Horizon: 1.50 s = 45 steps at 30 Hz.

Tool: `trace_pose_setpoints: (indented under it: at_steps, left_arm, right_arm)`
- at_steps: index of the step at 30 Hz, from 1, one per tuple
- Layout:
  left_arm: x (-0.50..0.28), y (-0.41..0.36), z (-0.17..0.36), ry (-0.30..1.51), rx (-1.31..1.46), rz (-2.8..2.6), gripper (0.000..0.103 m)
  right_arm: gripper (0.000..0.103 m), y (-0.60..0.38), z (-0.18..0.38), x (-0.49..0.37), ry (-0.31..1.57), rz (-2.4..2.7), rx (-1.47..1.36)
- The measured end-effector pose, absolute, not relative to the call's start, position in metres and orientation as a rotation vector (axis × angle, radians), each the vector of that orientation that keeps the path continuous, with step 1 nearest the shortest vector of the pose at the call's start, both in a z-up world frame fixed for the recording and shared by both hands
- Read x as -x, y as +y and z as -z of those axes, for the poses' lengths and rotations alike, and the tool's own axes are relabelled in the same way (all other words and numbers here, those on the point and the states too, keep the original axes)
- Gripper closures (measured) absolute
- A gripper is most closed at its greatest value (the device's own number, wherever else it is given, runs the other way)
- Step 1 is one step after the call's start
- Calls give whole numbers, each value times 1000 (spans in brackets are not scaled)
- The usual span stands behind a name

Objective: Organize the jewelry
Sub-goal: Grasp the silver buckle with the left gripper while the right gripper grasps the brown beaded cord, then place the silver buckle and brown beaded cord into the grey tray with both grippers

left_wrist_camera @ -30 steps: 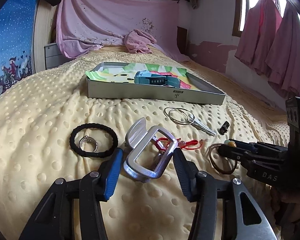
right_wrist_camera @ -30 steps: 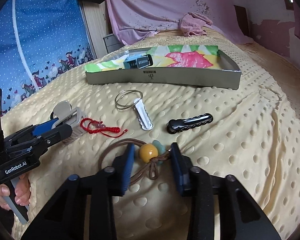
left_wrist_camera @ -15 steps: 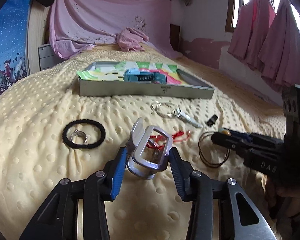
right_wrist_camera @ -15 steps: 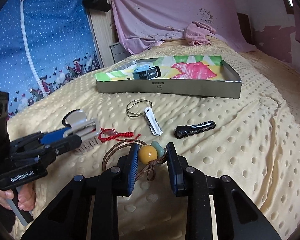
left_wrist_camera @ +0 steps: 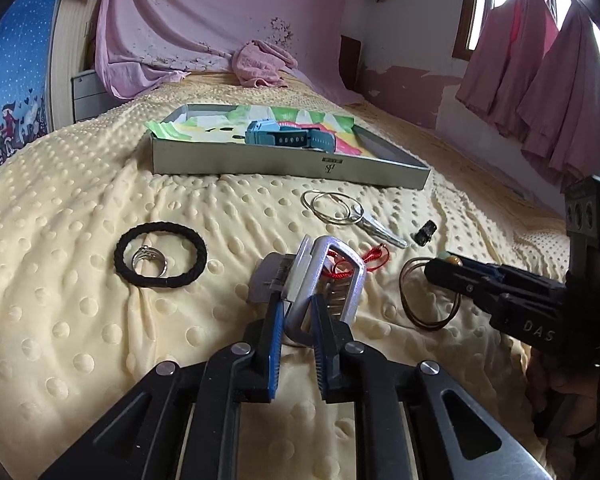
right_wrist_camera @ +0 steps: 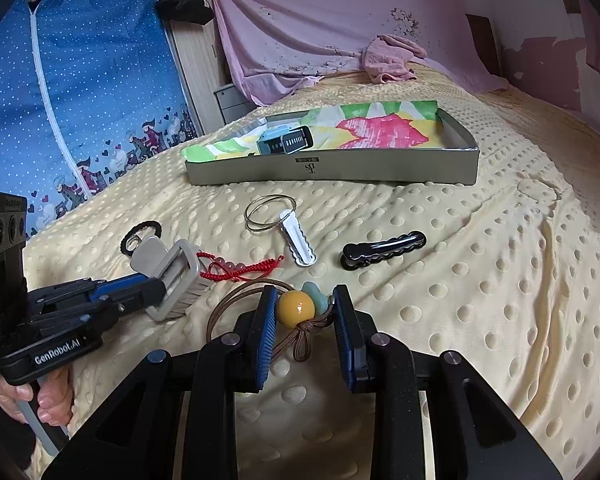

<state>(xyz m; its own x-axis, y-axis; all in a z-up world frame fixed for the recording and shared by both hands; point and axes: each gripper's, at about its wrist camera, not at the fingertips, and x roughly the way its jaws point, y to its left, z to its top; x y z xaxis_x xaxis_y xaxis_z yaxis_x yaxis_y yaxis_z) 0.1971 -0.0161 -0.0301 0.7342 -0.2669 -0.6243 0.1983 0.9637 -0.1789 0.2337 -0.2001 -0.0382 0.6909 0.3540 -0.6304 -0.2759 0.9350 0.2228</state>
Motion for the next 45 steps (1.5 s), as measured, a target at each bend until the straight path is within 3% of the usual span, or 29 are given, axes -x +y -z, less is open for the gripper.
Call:
trace_pose_setpoints:
  at_steps: [12, 28, 36, 45]
  left_arm:
    - [-202, -29, -7, 606, 135, 255, 91]
    - [-277, -12, -41, 533, 203, 172, 91]
    - [-360, 10, -23, 606, 275, -2, 91]
    - [-383, 12, 1, 695, 263, 24, 91]
  right_arm:
    - [79, -209, 11, -237, 619, -357, -148]
    - [79, -218, -32, -325, 507, -307, -202]
    - [79, -206, -13, -390, 597, -182, -208]
    - [78, -182, 20, -425, 751, -171, -121]
